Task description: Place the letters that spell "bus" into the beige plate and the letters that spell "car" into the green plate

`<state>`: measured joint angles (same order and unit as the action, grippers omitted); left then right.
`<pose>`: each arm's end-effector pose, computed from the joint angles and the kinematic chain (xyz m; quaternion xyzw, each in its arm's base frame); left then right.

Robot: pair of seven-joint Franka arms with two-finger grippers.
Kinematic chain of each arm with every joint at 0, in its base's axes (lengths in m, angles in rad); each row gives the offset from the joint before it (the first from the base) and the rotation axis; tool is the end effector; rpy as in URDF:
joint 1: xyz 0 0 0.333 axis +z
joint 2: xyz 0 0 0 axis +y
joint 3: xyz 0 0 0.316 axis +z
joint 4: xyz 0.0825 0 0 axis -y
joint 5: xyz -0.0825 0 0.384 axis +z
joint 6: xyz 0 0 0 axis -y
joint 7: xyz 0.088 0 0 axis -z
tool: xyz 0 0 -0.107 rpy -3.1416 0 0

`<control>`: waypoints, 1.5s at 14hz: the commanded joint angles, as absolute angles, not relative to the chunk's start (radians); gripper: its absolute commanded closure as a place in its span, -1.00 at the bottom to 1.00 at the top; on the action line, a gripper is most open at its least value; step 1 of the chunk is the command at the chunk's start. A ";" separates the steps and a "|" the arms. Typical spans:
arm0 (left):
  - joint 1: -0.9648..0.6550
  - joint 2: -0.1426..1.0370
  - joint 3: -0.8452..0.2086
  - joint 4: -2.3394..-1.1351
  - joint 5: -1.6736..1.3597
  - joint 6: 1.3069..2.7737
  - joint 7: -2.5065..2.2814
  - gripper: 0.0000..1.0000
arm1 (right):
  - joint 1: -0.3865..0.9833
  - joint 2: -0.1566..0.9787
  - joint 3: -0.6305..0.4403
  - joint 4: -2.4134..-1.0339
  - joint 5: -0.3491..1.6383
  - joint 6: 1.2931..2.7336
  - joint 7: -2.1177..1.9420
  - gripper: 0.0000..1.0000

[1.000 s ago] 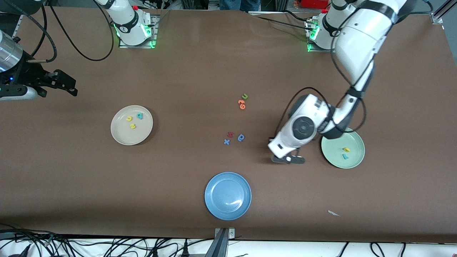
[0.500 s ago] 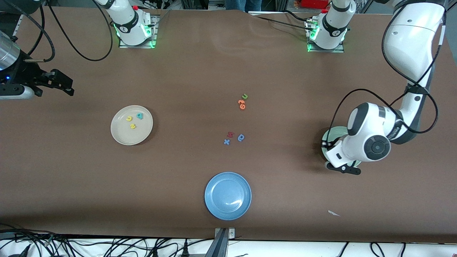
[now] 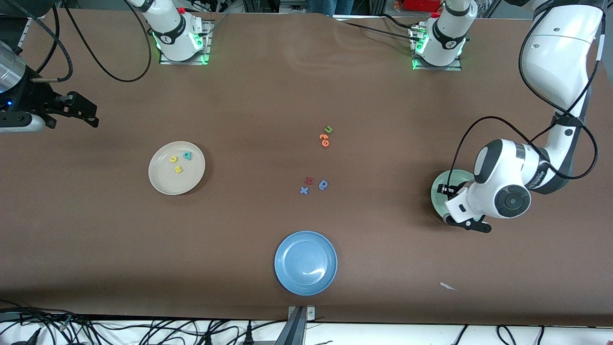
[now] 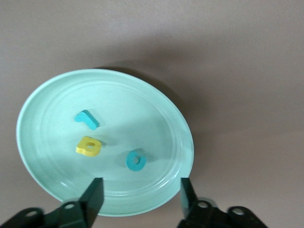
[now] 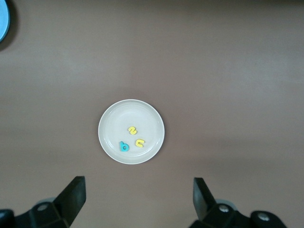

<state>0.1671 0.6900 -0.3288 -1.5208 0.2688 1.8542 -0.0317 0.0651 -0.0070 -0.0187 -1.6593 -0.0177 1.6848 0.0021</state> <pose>0.6689 -0.0572 0.2478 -0.9822 0.1033 0.1543 0.0286 0.5606 0.0243 0.5965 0.9996 0.0230 0.0165 0.0083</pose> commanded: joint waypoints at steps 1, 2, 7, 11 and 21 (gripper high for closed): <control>0.189 0.655 -0.336 -1.503 0.285 1.829 -0.029 -1.00 | 0.060 -0.008 -0.015 -1.638 -0.032 1.660 -0.006 -1.00; 0.196 0.641 -0.336 -1.496 0.285 1.815 -0.029 -1.00 | 0.060 -0.006 -0.015 -1.637 -0.031 1.660 -0.006 -1.00; 0.250 0.614 -0.348 -1.430 0.273 1.735 -0.020 -1.00 | 0.061 -0.008 -0.011 -1.637 -0.034 1.648 -0.006 -1.00; 0.235 0.422 -0.283 -1.537 0.157 1.740 0.061 -1.00 | 0.061 -0.008 -0.011 -1.634 -0.032 1.646 -0.006 -1.00; -0.044 0.006 0.023 -1.667 0.017 1.643 0.107 -1.00 | 0.061 -0.008 -0.011 -1.634 -0.031 1.646 -0.006 -1.00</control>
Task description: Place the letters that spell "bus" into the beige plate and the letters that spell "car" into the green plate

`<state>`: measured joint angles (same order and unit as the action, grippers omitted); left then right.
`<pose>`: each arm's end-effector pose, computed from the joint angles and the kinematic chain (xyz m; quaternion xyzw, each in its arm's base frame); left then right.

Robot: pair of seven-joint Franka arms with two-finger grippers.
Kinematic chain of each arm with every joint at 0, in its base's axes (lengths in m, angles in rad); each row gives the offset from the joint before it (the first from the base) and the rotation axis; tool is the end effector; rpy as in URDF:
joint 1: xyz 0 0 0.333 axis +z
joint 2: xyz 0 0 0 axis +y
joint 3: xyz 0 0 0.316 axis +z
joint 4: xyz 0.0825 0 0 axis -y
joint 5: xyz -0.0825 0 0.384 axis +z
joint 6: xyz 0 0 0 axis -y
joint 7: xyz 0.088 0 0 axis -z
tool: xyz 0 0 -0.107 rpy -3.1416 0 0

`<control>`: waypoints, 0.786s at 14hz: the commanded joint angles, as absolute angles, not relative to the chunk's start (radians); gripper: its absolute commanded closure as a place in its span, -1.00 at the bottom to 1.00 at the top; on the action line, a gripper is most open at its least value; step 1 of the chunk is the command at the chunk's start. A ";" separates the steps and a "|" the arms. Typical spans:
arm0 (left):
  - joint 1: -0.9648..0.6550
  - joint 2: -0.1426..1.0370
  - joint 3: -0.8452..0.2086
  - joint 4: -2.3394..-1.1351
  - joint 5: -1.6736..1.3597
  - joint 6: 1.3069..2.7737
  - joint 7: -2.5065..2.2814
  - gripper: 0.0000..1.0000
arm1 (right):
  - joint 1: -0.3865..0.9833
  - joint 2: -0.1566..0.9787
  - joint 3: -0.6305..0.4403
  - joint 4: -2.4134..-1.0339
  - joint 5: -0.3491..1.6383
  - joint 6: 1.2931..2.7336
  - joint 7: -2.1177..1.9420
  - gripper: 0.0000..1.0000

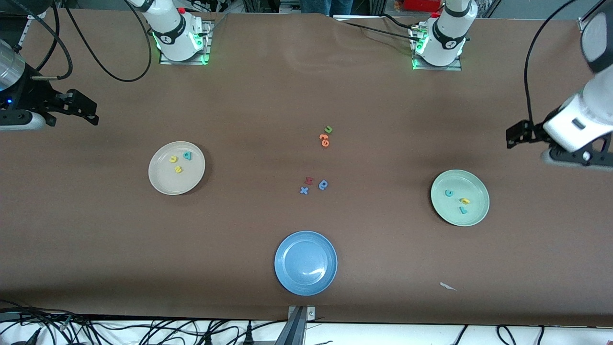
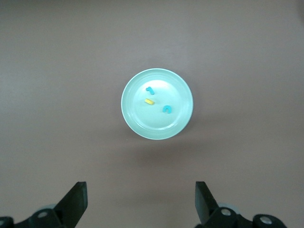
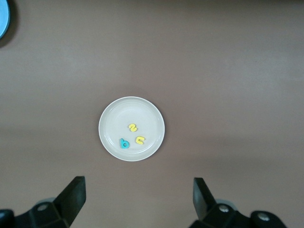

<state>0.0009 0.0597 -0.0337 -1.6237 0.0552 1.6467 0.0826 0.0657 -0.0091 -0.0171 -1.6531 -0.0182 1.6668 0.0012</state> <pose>0.5760 -0.0129 0.5723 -0.9977 0.0602 0.0190 0.0260 0.5585 0.0253 0.5990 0.9996 0.0245 0.0116 0.0087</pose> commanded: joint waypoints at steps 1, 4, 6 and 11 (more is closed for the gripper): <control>-0.049 -0.008 0.025 -1.666 0.017 1.637 0.106 -1.00 | 0.061 -0.008 -0.011 -1.634 -0.031 1.646 -0.006 -1.00; -0.057 -0.044 0.025 -1.686 0.015 1.637 0.110 -1.00 | 0.061 -0.008 -0.012 -1.634 -0.031 1.646 -0.006 -1.00; -0.043 -0.040 0.025 -1.700 0.011 1.640 0.113 -1.00 | 0.061 -0.008 -0.012 -1.634 -0.031 1.646 -0.006 -1.00; -0.028 -0.038 0.023 -1.694 -0.008 1.635 0.150 -1.00 | 0.061 -0.008 -0.011 -1.634 -0.031 1.646 -0.006 -1.00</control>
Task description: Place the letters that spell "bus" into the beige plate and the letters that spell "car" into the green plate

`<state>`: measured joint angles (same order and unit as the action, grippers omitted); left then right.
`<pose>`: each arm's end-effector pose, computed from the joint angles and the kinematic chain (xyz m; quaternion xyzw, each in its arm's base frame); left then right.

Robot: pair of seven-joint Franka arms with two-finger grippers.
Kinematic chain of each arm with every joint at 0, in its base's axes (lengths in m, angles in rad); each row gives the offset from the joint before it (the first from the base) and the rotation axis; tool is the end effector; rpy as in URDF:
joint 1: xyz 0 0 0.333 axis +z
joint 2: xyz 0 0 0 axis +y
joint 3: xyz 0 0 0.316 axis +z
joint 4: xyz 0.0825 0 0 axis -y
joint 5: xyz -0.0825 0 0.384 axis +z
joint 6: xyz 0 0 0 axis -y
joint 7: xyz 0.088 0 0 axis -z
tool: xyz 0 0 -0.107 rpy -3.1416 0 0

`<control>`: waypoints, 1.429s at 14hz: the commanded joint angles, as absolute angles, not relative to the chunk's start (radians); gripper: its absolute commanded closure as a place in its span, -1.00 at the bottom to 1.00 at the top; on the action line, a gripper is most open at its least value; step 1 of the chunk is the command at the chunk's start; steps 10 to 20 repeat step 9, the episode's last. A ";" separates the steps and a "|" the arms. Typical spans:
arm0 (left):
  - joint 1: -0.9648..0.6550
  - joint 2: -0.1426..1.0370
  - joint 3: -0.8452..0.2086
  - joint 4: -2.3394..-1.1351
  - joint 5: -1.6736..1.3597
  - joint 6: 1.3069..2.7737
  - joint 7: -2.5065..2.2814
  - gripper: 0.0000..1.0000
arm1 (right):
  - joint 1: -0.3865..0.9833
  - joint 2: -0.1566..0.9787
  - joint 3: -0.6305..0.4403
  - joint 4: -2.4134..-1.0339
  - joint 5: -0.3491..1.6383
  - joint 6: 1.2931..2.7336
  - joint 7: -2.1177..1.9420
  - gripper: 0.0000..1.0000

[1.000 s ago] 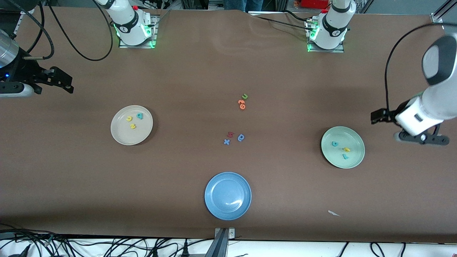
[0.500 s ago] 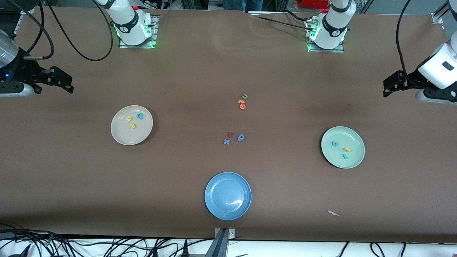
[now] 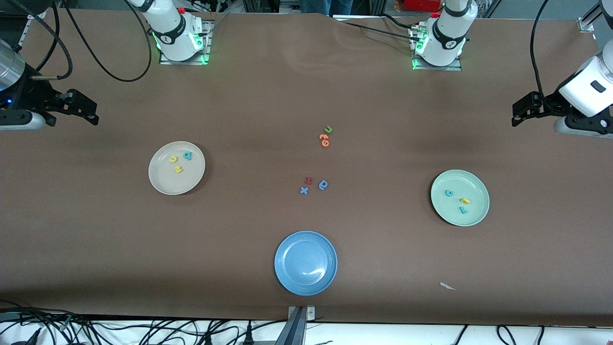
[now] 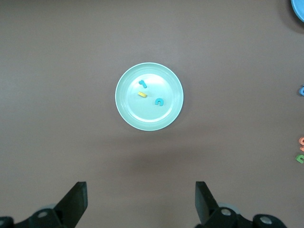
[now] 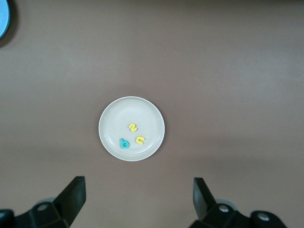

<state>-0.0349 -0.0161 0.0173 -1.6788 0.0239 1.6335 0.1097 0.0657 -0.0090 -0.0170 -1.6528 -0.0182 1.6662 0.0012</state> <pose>0.5522 -0.0072 0.5877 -0.9977 0.0645 0.0151 0.0111 0.5584 0.0254 0.5990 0.9996 0.0245 0.0114 0.0087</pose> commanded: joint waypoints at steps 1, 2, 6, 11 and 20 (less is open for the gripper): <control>-0.028 -0.038 0.021 -1.694 -0.008 1.634 0.149 -1.00 | 0.061 -0.008 -0.011 -1.634 -0.031 1.646 -0.006 -1.00; -0.028 -0.038 0.021 -1.687 -0.008 1.634 0.149 -1.00 | 0.061 -0.008 -0.011 -1.634 -0.031 1.646 -0.006 -1.00; -0.026 -0.040 0.021 -1.687 -0.008 1.632 0.149 -1.00 | 0.061 -0.008 -0.011 -1.634 -0.031 1.646 -0.006 -1.00; -0.026 -0.041 0.018 -1.687 -0.008 1.632 0.149 -1.00 | 0.061 -0.008 -0.011 -1.634 -0.032 1.646 -0.006 -1.00; -0.026 -0.041 0.018 -1.687 -0.008 1.632 0.149 -1.00 | 0.061 -0.008 -0.011 -1.634 -0.032 1.646 -0.006 -1.00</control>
